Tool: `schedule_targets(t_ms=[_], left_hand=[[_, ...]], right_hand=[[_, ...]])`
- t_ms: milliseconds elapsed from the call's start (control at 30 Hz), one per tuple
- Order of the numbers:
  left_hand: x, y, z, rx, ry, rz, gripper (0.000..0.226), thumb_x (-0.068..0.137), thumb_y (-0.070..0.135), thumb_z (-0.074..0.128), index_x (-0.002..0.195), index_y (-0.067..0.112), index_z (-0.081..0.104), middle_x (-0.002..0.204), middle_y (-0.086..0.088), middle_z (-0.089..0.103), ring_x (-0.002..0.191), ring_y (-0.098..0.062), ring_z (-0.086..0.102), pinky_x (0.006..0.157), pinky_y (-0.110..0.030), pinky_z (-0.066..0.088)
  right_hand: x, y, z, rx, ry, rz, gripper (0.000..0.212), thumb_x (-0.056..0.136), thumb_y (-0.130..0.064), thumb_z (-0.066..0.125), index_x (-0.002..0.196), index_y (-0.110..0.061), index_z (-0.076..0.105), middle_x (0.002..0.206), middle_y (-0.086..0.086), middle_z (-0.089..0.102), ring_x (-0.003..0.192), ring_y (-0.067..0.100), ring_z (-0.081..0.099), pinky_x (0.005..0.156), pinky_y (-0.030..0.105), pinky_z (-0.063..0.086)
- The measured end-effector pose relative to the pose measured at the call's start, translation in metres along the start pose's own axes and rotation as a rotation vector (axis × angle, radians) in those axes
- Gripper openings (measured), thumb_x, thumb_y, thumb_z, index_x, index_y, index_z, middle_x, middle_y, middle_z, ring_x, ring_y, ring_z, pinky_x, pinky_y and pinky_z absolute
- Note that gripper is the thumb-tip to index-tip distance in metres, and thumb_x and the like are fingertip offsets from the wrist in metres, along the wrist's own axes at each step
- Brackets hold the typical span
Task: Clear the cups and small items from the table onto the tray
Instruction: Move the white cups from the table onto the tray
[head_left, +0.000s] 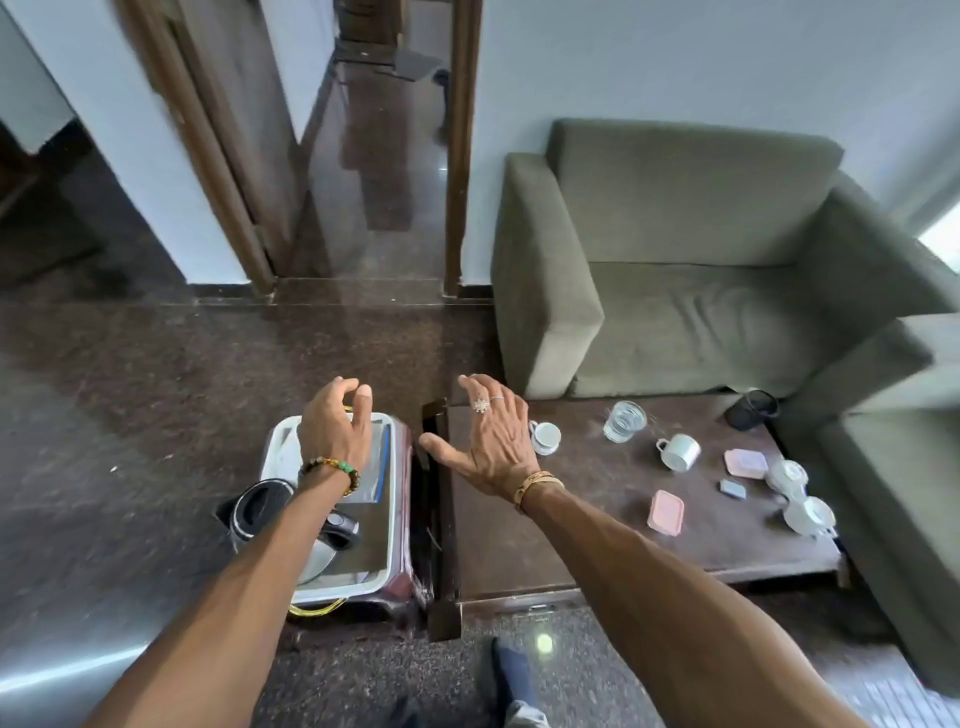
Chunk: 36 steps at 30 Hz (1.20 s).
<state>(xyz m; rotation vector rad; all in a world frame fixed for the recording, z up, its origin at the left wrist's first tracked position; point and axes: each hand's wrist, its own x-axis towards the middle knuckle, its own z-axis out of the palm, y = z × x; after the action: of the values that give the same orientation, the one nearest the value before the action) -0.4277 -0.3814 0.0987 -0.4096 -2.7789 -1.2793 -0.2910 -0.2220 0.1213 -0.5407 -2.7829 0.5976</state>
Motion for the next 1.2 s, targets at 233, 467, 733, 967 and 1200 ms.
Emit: schedule_targets(t_ms=[233,467,733,967,1200], left_hand=[[-0.004,0.080,0.044,0.013,-0.149,0.216,0.035,0.095,0.036,0.051,0.112,0.011,0.068,0.120,-0.010,0.068,0.114,-0.030,0.061,0.097,-0.040,0.048],[-0.058,0.181,0.121,0.006,-0.332,0.438,0.034,0.094,0.037,0.050,0.114,0.015,0.066,0.121,-0.008,0.066,0.112,-0.030,0.060,0.094,-0.041,0.048],[-0.163,0.274,0.202,0.008,-0.516,0.567,0.032,0.095,0.037,0.050,0.113,0.015,0.066,0.116,-0.011,0.067,0.110,-0.031,0.060,0.094,-0.038,0.046],[-0.238,0.348,0.265,-0.061,-0.605,0.600,0.033,0.095,0.039,0.051,0.112,0.016,0.066,0.115,-0.011,0.067,0.103,-0.031,0.062,0.087,-0.035,0.045],[-0.293,0.384,0.332,-0.062,-0.729,0.702,0.026,0.093,0.037,0.054,0.104,0.017,0.067,0.110,-0.009,0.069,0.101,-0.031,0.062,0.086,-0.039,0.049]], right_hand=[[-0.044,0.063,-0.059,-0.077,0.175,0.207,0.097,0.077,-0.083,0.046,0.145,-0.013,0.043,0.147,0.009,0.045,0.133,0.031,0.046,0.112,0.047,0.036],[-0.110,0.153,-0.132,-0.137,0.349,0.432,0.099,0.077,-0.079,0.050,0.145,-0.008,0.045,0.150,0.015,0.044,0.138,0.035,0.044,0.115,0.049,0.033],[-0.215,0.256,-0.187,-0.154,0.459,0.645,0.092,0.079,-0.070,0.065,0.145,-0.009,0.046,0.153,0.014,0.042,0.140,0.035,0.041,0.115,0.052,0.031],[-0.291,0.326,-0.237,-0.198,0.549,0.781,0.090,0.079,-0.067,0.070,0.145,-0.010,0.046,0.152,0.014,0.043,0.142,0.031,0.038,0.117,0.044,0.027],[-0.340,0.377,-0.251,-0.159,0.598,0.959,0.099,0.075,-0.079,0.044,0.146,-0.010,0.043,0.153,0.013,0.041,0.143,0.030,0.036,0.119,0.045,0.026]])
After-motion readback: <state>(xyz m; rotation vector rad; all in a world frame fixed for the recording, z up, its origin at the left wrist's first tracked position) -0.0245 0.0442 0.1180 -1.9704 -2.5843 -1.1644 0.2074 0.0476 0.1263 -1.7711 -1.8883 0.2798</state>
